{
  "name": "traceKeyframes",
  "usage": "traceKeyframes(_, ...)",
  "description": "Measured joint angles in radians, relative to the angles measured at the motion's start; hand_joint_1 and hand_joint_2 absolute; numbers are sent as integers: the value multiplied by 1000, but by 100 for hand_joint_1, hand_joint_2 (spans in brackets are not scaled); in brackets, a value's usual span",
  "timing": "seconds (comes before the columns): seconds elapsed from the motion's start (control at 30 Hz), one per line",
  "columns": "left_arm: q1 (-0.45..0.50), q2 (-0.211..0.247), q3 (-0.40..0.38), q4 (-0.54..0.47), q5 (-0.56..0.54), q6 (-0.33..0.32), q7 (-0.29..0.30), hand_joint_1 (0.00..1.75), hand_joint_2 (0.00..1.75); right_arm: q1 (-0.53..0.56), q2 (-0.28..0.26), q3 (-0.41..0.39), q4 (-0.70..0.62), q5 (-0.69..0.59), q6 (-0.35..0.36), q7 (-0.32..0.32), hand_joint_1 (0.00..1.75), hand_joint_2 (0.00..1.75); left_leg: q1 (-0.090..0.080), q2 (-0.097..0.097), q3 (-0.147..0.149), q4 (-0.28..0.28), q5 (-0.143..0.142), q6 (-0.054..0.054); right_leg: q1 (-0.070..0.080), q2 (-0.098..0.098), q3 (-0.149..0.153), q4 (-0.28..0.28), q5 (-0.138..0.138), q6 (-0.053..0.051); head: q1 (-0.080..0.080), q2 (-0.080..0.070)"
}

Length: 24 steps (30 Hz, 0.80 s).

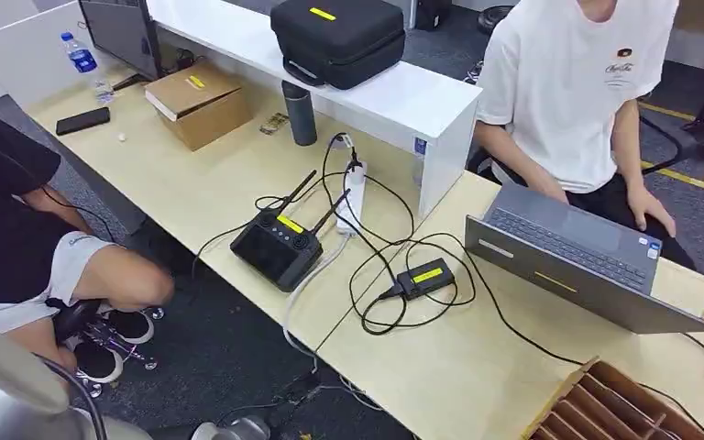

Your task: Pass the card to the sensor for recognition and then transmit it.

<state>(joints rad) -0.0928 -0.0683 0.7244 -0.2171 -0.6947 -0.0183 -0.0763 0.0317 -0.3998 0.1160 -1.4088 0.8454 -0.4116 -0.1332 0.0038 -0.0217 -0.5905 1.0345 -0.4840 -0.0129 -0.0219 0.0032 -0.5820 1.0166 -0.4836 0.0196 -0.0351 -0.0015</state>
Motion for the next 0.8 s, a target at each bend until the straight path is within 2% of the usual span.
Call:
traceKeyframes(0.5,5,0,20,0,6,2,4,0,175,116,11,-134,0,-19,-14,-1,175,175,0,0,0,0,0,0,0,1,0,0,0,0,0,0)
traceKeyframes(0.8,5,0,31,0,8,6,4,0,175,152,71,-158,22,-20,14,-24,175,175,0,1,0,0,0,0,0,1,0,0,0,0,0,0)
